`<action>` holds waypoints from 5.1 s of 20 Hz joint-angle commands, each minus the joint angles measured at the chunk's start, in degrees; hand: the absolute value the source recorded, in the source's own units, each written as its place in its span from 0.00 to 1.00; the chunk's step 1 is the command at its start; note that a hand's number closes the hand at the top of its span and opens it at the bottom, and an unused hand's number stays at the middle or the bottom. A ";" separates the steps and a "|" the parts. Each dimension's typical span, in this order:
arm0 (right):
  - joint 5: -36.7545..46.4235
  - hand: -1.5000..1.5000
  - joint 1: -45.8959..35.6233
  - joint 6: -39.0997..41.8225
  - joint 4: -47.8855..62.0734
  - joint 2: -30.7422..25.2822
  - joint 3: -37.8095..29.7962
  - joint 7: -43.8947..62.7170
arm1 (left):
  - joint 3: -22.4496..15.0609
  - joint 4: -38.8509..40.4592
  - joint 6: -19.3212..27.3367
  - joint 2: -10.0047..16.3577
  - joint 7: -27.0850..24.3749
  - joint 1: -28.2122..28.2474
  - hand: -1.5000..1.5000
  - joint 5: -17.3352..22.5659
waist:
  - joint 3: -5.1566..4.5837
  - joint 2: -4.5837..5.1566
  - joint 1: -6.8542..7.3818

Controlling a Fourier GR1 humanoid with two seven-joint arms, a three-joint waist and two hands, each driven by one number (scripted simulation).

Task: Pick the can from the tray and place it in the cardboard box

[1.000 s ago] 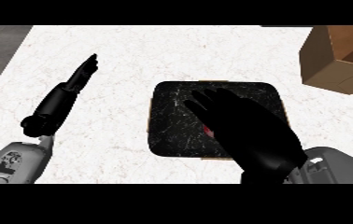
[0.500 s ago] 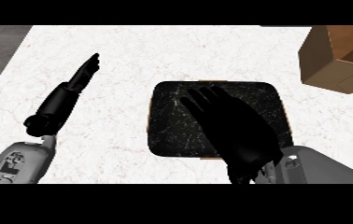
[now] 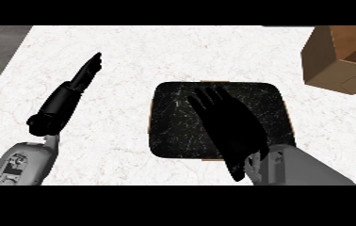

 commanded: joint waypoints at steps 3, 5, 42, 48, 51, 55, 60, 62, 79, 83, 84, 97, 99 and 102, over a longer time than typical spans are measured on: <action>7.81 0.00 4.33 0.64 2.79 2.47 -1.05 -4.13 | 1.54 2.24 -1.06 -2.15 -1.98 0.14 0.50 -2.58 | 0.00 0.02 -0.09; 6.51 0.00 5.66 2.13 0.84 0.45 -4.96 -8.22 | 1.81 1.82 -1.94 -2.84 -1.55 0.28 0.50 -2.49 | 0.01 0.00 -0.17; 20.05 1.00 21.91 -19.34 12.38 -7.44 -4.88 -64.34 | 8.51 -1.92 -6.79 -6.25 0.70 1.82 0.50 -6.41 | 0.20 0.01 -1.32; 14.45 1.00 27.53 -29.81 8.97 -16.36 -15.39 -82.09 | 10.07 -0.10 -9.28 -4.63 -0.30 1.08 0.50 -5.52 | 0.06 -0.03 -0.81; 12.84 1.00 29.36 -31.05 3.38 -18.15 -19.61 -85.28 | 9.37 2.02 -7.54 -6.13 -1.26 -0.09 0.50 -7.67 | 0.02 -0.07 -1.08; 6.09 1.00 30.21 -30.17 -0.83 -21.10 -29.67 -87.95 | 7.63 -5.08 -8.48 -7.07 1.29 4.23 0.50 -7.00 | 0.03 -0.20 -0.64; -6.12 1.00 28.65 -23.81 -4.76 -18.64 -40.22 -77.01 | 8.43 -2.21 -7.52 -7.14 0.74 2.17 0.50 -8.02 | -0.03 -0.21 -1.15; -11.84 1.00 25.89 -21.34 0.83 -18.70 -45.52 -73.71 | 8.01 -3.31 -7.80 -7.51 1.94 1.86 0.50 -7.60 | -0.02 -0.09 -0.56; -3.42 1.00 -3.46 -21.75 47.13 -24.61 -49.85 -73.47 | 7.52 -3.73 -8.76 -9.15 1.23 1.38 0.50 -8.07 | 0.06 0.61 2.26; 2.21 1.00 -4.39 -17.29 54.34 -28.03 -44.29 -75.17 | 5.50 -1.45 -7.59 -10.58 -0.08 -0.66 0.50 -10.52 | 0.08 1.32 2.94; 2.16 1.00 -6.66 -13.92 56.52 -29.17 -43.71 -75.15 | 8.06 -2.85 -10.50 -7.87 1.79 -0.85 0.50 -7.50 | 0.07 1.04 3.33; 15.29 0.00 -14.47 -11.35 79.80 -30.93 -33.94 -94.41 | 7.78 -0.74 -10.46 -8.33 -2.30 -0.09 0.50 -8.62 | 0.20 1.71 4.47; 14.78 0.00 -16.24 -11.00 81.18 -29.91 -33.96 -98.36 | 6.79 -0.36 -10.00 -9.04 -1.18 -2.03 0.50 -9.59 | 0.23 1.61 4.08; 10.70 0.00 -16.32 -10.55 83.17 -29.82 -36.80 -103.75 | 6.47 -0.57 -9.34 -9.94 -1.88 -0.10 0.50 -9.70 | 0.32 1.57 4.14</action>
